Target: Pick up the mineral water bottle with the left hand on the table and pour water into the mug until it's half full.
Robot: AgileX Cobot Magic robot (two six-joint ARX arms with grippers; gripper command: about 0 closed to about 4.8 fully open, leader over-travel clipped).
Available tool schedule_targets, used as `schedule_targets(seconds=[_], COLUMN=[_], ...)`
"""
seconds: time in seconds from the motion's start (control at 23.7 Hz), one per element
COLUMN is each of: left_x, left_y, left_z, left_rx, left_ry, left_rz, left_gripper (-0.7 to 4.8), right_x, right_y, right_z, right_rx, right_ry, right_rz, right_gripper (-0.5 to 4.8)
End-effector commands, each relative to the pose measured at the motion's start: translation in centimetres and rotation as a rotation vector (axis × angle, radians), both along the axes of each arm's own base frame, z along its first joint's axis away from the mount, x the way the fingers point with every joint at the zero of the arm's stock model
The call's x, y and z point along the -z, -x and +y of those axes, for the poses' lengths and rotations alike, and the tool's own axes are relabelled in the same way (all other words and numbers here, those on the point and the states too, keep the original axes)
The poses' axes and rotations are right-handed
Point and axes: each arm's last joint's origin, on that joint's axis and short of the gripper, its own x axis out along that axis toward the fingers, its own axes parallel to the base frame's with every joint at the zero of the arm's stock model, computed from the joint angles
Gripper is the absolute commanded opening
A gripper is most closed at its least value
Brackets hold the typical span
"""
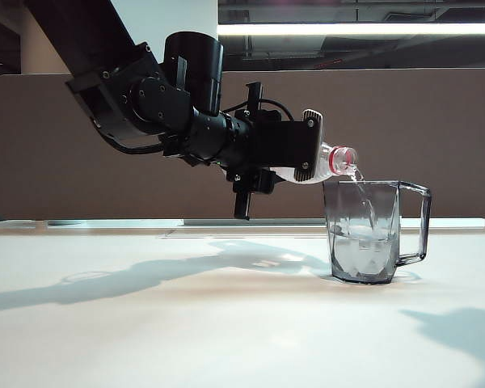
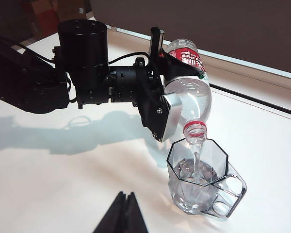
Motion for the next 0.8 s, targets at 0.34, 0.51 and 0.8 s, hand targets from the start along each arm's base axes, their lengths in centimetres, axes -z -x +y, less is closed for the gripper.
schedule_targets(seconds=[0.34, 0.51, 0.8], left_x=[-1.10, -1.08, -1.04], left_y=[-0.01, -0.01, 0.05], left_z=[-0.10, -0.10, -0.14], left_rx=[0.005, 0.005, -0.001], left_ry=[0.038, 0.038, 0.118], left_rz=[-0.053, -0.051, 0.033], left_gripper=[1.75, 1.74, 1.75], right_x=[-0.34, -0.35, -0.35], right_y=[0.05, 0.05, 0.05], right_z=[0.00, 0.00, -0.01], right_rx=[-0.006, -0.006, -0.005], right_ry=[-0.010, -0.010, -0.009], right_rz=[-0.020, -0.021, -0.021], right_gripper=[-0.02, -0.02, -0.02])
